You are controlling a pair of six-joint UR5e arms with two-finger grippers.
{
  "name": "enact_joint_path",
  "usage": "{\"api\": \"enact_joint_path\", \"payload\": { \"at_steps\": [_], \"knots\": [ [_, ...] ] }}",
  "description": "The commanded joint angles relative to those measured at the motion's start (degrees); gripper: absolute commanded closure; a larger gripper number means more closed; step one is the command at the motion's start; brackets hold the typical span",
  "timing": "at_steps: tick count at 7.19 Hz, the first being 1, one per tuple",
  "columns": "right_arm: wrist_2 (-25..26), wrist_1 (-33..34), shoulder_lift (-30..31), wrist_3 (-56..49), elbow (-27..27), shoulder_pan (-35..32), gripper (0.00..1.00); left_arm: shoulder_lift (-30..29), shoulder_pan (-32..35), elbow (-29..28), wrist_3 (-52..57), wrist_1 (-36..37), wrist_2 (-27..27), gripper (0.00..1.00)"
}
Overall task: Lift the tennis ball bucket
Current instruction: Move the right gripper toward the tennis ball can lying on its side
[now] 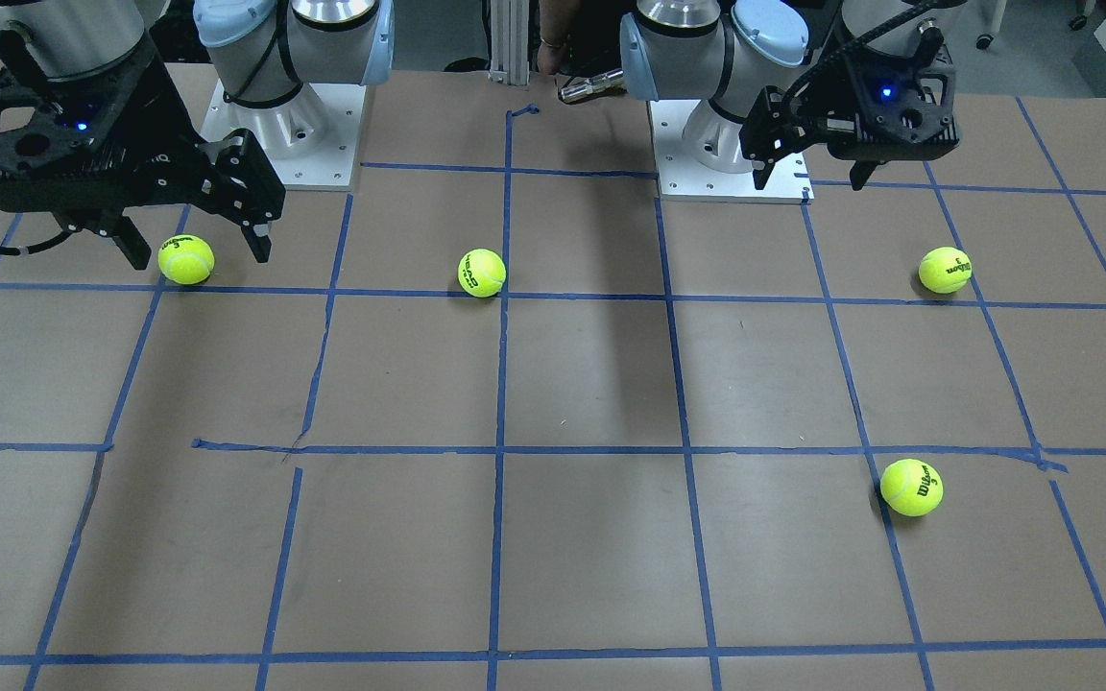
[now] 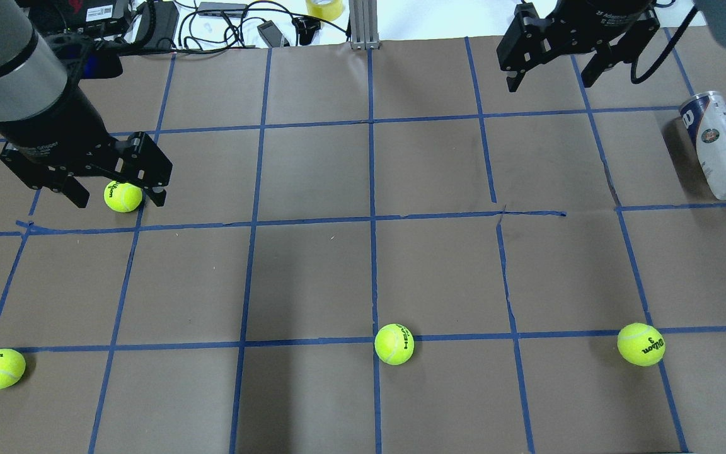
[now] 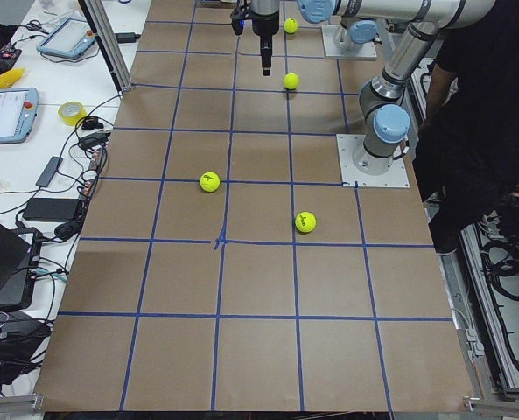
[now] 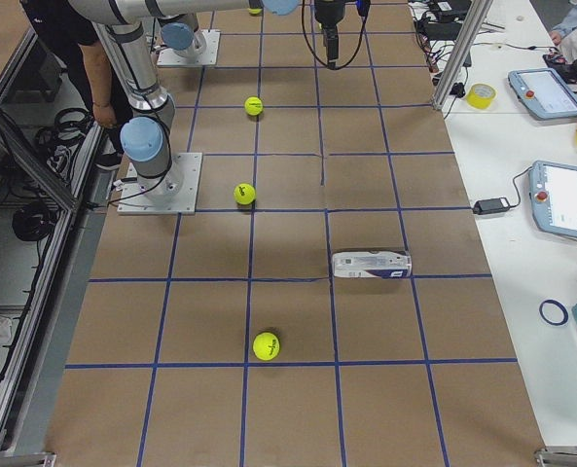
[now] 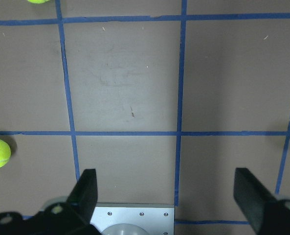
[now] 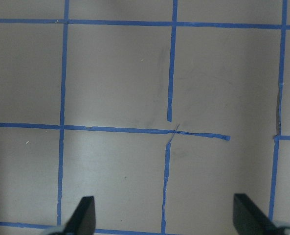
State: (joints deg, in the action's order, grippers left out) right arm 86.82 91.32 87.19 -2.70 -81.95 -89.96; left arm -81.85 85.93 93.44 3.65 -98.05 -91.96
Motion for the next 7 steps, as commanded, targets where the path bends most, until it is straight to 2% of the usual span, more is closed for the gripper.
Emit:
{"api": "enact_joint_path", "payload": {
  "at_steps": [1,7],
  "knots": [
    [0.01,0.00,0.18,-0.02,-0.49,0.05,0.00,0.20,0.03,-0.54,0.82,1.53,2.38,0.00],
    [3.79,0.26,-0.17,0.51,0.39,0.93,0.00,0.38,-0.06,0.43,-0.05,1.72,1.88,0.00]
  ]
}}
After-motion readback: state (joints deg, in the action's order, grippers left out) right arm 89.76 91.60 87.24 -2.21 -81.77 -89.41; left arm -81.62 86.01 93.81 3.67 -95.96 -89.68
